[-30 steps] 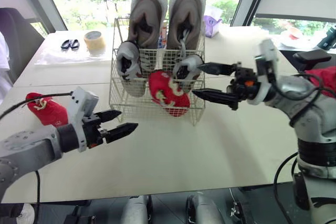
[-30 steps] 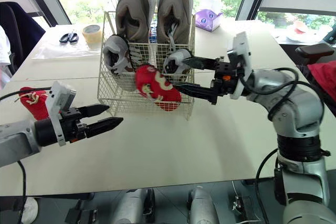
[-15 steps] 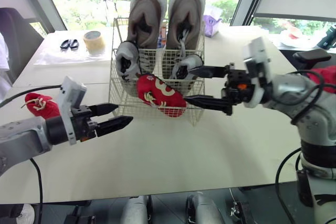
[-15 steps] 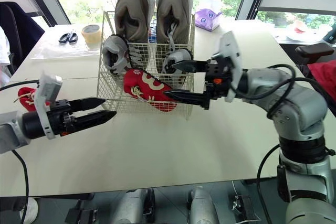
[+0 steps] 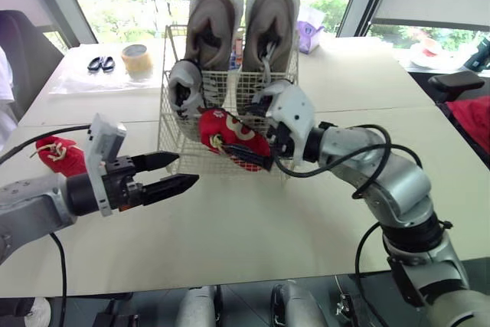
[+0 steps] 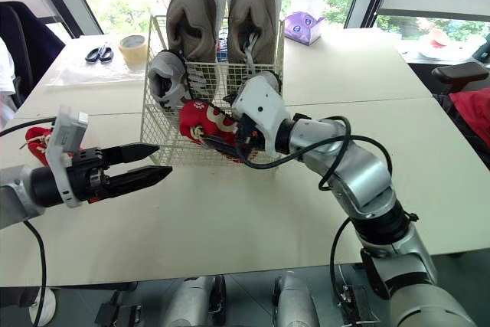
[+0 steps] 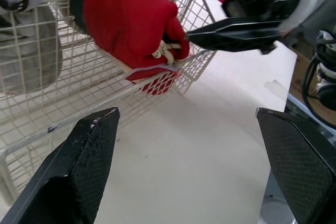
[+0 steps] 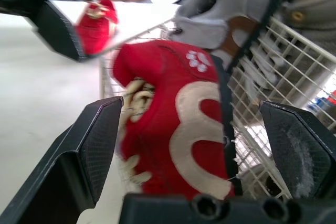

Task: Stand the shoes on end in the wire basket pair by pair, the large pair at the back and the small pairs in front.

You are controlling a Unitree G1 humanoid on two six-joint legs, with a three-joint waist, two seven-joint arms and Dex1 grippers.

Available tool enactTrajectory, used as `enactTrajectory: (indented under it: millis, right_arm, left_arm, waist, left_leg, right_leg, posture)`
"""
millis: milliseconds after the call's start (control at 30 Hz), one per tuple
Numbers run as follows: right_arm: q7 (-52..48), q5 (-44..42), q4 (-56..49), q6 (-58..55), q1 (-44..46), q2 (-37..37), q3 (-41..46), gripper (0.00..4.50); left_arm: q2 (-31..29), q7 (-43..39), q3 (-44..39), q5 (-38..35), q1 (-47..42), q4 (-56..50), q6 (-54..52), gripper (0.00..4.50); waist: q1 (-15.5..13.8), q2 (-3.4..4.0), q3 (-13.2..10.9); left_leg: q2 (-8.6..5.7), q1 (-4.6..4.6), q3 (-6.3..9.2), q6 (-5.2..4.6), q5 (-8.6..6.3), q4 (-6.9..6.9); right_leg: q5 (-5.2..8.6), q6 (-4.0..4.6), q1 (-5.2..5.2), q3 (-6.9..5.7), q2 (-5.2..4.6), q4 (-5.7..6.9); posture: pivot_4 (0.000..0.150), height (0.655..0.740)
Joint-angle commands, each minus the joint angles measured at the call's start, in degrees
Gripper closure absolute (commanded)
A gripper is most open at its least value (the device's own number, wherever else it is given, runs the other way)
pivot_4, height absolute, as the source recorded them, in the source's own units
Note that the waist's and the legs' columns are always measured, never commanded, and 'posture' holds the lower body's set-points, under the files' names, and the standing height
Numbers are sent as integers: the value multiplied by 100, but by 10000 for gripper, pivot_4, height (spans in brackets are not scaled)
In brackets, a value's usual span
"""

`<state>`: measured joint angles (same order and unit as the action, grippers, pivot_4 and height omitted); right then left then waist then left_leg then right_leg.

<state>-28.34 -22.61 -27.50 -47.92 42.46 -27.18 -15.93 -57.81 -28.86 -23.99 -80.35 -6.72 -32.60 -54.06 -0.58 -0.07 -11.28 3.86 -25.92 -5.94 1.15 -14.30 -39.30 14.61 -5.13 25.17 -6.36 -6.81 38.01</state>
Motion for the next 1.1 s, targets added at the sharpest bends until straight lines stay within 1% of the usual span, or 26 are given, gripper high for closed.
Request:
enactTrajectory:
  millis: [33,100,167,200,300,400,600,733,867,967,1100]
  right_arm:
    - [280,438,-68,-53,233,150,-221,454]
    - [359,524,22,-132,268,274,-248,454]
    - [414,646,74,-172,276,325,-279,5475]
    - [466,692,73,-213,277,365,-274,9213]
    - [580,630,-127,-450,224,513,-119,24375]
    - [644,580,-388,-649,108,549,-19,37327]
    - [1034,654,-754,-774,-151,770,300,37327]
    - [1571,625,-1180,-929,-487,1209,885,37327]
    - [2033,623,-1561,-1074,-935,1715,1241,37327]
    - [2299,633,-1716,-1129,-1188,2013,1359,37327]
    - [2559,719,-1916,-1101,-1519,2158,1348,37327]
  left_arm:
    - [131,-129,149,148,-206,6,171,2307]
    - [214,-179,269,269,-292,55,194,2307]
    - [312,-229,378,377,-365,114,221,2307]
    - [364,-265,430,431,-397,144,236,2307]
    - [524,-319,588,540,-491,171,253,2307]
    - [655,-396,748,697,-598,225,262,2307]
    - [853,-597,1016,1016,-898,407,272,2307]
    - [962,-768,1171,1223,-1096,583,276,2307]
    - [1070,-905,1315,1370,-1276,709,248,2307]
    - [1131,-984,1405,1464,-1423,794,212,2307]
    - [1155,-1120,1486,1581,-1612,938,152,2307]
  waist:
    - [2,0,0]
    - [-3,-1,1]
    - [1,-3,2]
    - [-3,-3,2]
    - [-2,-6,3]
    - [-11,-8,5]
    - [-4,-10,6]
    - [-14,-11,6]
    - [-21,-13,8]
    - [-16,-13,8]
    - [-14,-14,8]
  left_leg:
    - [0,0,0,0,0,0]
    - [0,0,0,1,1,0]
    - [0,0,0,1,1,0]
    - [0,0,-1,1,2,0]
    - [0,0,0,1,2,0]
    - [0,0,0,1,2,0]
    - [0,0,1,1,2,1]
    - [0,-2,2,1,3,1]
    - [-1,-2,4,1,3,1]
    - [-1,-1,4,2,4,1]
    - [-1,0,5,1,4,1]
  right_leg:
    - [0,0,0,0,0,0]
    - [0,0,0,0,0,0]
    - [0,0,-1,0,0,0]
    - [0,0,-1,0,1,1]
    - [0,0,-2,0,0,1]
    - [0,0,-2,0,1,1]
    - [0,0,-2,-1,2,2]
    - [0,0,-2,-2,2,2]
    - [0,0,-3,-2,2,2]
    - [-1,0,-5,-2,2,2]
    - [-1,0,-5,-3,2,2]
  posture:
    - [1500,6938]
    - [1500,6938]
    - [1500,6938]
    - [1500,6938]
    - [1500,6938]
    - [1500,6938]
    - [1500,6938]
    - [1500,6938]
    - [1500,6938]
    - [1500,6938]
    - [1500,6938]
